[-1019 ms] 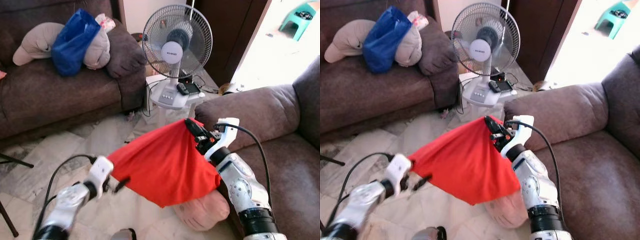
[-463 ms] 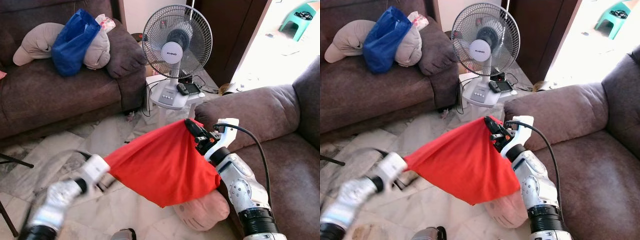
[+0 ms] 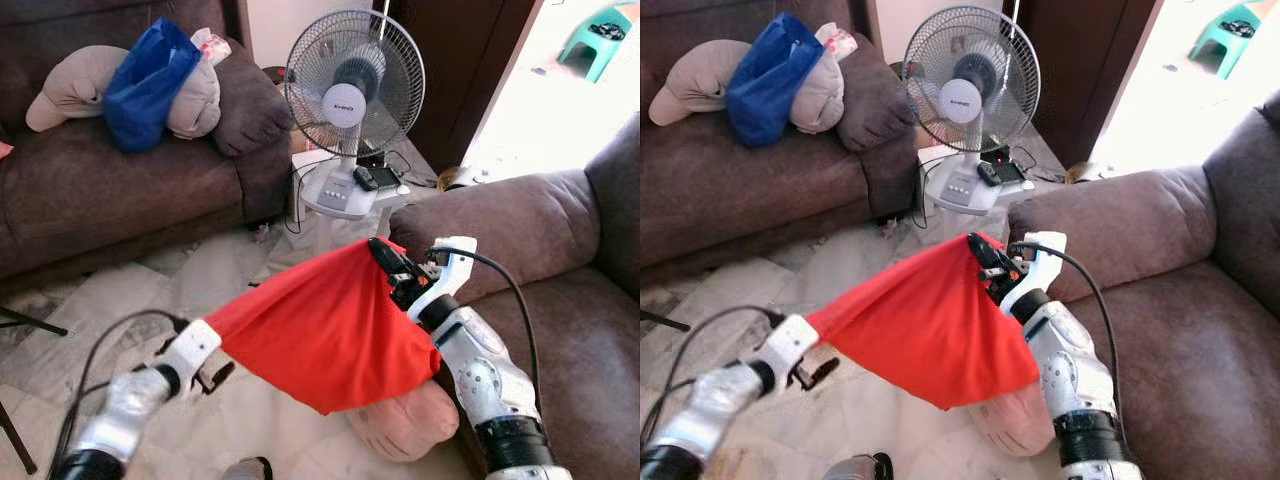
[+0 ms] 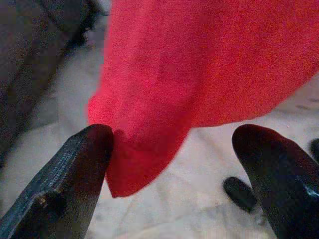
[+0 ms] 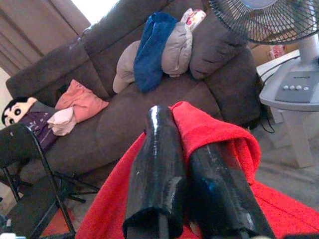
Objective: Move the pillow to the sofa from floor
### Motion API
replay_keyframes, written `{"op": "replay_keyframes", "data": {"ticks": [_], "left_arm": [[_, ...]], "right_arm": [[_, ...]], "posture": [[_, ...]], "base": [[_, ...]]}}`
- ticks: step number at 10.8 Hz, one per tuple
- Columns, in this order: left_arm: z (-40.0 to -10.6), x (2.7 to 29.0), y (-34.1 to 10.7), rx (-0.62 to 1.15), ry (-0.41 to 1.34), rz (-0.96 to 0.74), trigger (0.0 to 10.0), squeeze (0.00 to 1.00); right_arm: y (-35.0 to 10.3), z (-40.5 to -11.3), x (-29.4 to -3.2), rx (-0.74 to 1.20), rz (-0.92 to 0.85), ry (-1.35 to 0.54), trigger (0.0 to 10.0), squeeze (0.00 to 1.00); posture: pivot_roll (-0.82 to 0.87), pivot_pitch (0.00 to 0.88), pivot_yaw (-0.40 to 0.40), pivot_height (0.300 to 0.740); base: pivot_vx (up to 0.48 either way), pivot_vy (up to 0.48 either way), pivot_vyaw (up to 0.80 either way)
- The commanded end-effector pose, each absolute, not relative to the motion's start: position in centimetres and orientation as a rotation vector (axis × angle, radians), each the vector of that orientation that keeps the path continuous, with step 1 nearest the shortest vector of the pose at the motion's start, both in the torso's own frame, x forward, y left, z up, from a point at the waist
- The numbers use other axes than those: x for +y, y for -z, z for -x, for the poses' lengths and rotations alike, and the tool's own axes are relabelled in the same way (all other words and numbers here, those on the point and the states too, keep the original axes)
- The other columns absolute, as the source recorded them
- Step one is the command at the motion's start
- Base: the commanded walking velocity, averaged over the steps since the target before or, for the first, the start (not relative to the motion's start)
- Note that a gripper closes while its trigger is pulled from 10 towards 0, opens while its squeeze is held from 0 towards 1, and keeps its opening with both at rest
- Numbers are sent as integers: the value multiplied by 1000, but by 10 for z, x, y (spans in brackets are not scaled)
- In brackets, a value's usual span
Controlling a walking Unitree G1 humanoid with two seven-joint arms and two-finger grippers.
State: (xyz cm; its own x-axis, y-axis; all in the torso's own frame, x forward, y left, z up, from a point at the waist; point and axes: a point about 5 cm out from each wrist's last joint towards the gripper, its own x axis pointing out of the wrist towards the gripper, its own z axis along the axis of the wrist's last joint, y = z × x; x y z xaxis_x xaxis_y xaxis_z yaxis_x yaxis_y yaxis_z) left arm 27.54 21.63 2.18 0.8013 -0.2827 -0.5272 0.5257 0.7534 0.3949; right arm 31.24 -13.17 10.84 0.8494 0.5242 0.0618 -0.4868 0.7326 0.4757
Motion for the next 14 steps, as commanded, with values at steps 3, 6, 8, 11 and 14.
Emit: {"op": "replay_keyframes", "data": {"ticks": [3,6,8,11,14], "left_arm": [[-297,222,-38,344,278,-750,10000,0],[-298,219,-30,392,302,-686,10000,0],[-297,216,-27,394,309,-679,0,0],[-298,219,-25,397,299,-702,0,0],[-297,216,-24,395,308,-703,0,0]], "right_arm": [[-121,-316,-136,13,-485,-551,10000,0],[-121,-316,-134,13,-487,-552,10000,0],[-120,-315,-136,14,-485,-549,10000,0],[-120,-315,-138,15,-483,-544,10000,0],[-120,-314,-138,15,-480,-545,10000,0]], "posture": [[43,59,-60,740],[40,58,-57,740],[36,59,-57,740],[34,59,-58,740],[29,53,-58,740]], "base": [[0,0,0],[0,0,0],[0,0,0],[0,0,0],[0,0,0]]}}
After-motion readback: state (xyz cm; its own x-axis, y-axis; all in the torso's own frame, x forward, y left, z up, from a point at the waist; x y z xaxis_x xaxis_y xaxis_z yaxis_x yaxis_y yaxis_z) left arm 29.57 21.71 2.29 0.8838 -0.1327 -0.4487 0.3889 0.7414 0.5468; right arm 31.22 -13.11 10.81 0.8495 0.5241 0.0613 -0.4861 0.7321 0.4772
